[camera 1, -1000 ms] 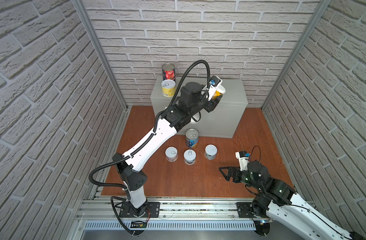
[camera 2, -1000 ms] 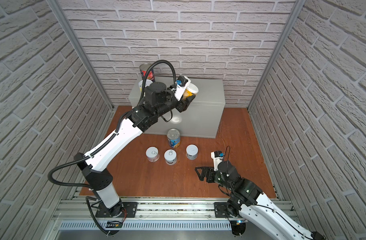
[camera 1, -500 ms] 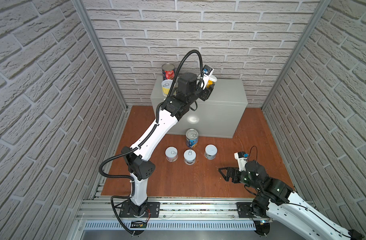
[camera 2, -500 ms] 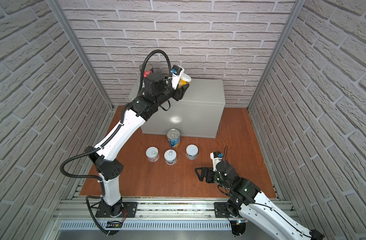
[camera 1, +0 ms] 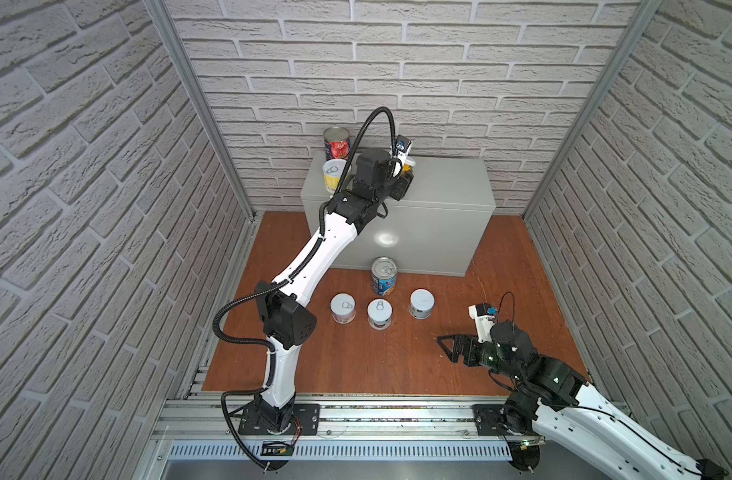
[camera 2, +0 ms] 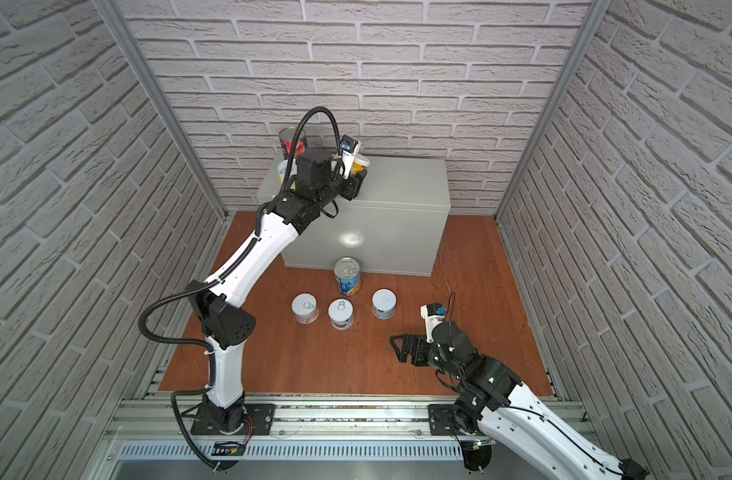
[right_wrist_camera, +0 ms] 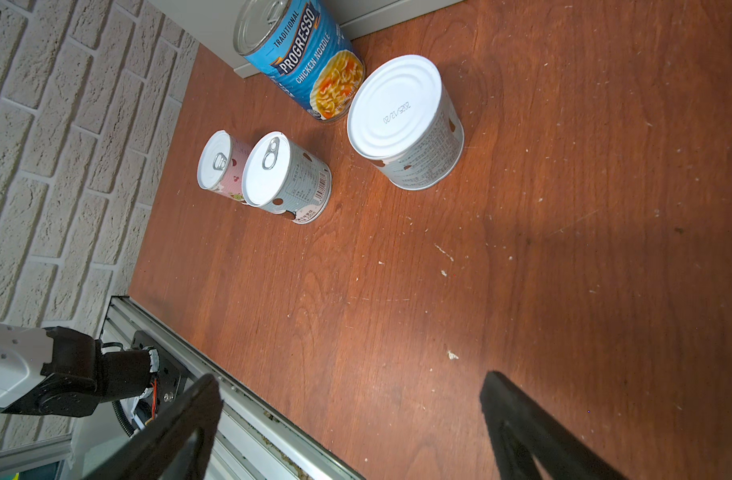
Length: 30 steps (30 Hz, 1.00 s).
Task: Place and organize the canned foods onto the counter
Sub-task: 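Raise the yellow can over the cabinet top with the left gripper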
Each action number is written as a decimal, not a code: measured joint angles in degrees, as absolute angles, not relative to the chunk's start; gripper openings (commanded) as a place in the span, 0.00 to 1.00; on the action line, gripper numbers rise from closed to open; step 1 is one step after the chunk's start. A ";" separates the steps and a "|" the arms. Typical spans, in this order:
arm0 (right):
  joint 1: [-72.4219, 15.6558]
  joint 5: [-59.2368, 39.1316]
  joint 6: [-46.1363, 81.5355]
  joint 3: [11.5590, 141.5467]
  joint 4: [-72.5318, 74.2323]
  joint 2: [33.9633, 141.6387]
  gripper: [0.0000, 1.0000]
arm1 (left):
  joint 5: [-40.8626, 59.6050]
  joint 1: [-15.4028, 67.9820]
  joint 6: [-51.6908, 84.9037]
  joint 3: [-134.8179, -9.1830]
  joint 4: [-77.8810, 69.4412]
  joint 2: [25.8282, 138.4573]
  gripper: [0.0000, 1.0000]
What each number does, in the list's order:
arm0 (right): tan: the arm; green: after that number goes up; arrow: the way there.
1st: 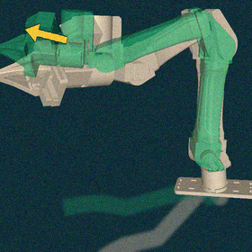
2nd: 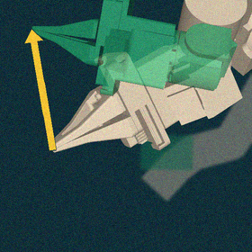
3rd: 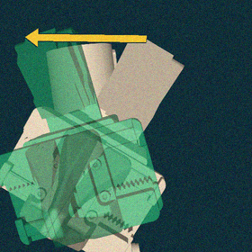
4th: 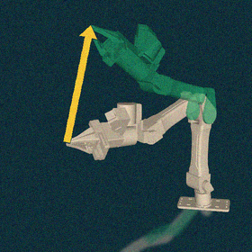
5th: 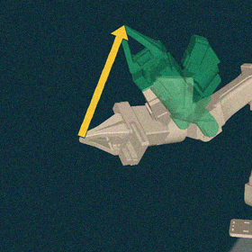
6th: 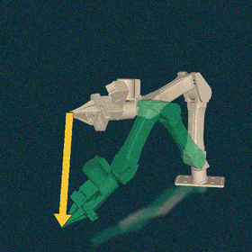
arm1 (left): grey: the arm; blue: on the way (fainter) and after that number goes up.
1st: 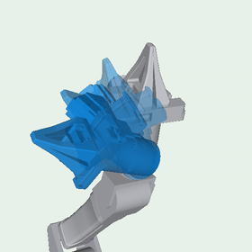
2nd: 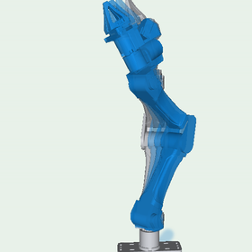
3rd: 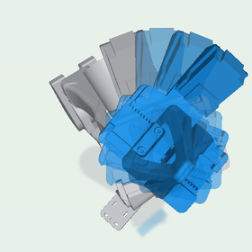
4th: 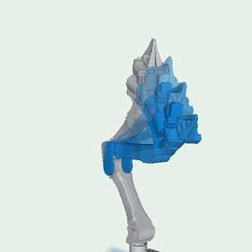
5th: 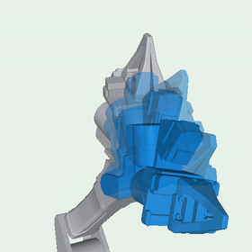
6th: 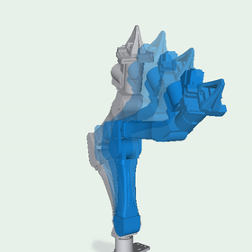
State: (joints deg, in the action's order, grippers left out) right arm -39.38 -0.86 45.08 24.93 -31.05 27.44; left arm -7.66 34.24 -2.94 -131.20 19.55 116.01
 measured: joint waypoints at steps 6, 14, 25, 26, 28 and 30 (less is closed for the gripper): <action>-39.38 -0.86 45.04 24.88 -31.05 28.95 0.98 | -8.21 32.60 -2.72 -133.62 19.20 117.73 0.47; -39.38 -0.45 44.80 24.82 -31.05 29.32 0.98 | -9.23 29.78 -1.87 -138.15 18.85 122.63 0.47; -39.38 0.38 43.92 24.84 -31.05 31.51 0.98 | -10.90 28.67 -1.41 -139.50 13.65 125.80 0.47; -39.38 0.38 43.75 24.84 -31.03 31.92 0.98 | -10.96 28.60 -1.34 -139.55 13.10 126.06 0.47; -39.38 0.36 43.46 24.88 -31.05 32.64 0.98 | -11.11 28.38 -1.21 -139.57 11.86 126.58 0.48; -39.38 0.36 43.05 25.08 -31.05 33.12 0.98 | -11.11 28.10 -0.80 -139.65 10.96 127.04 0.48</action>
State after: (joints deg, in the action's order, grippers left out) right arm -39.38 0.36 43.05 25.08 -31.05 33.12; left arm -11.11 28.10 -0.80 -139.65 10.96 127.04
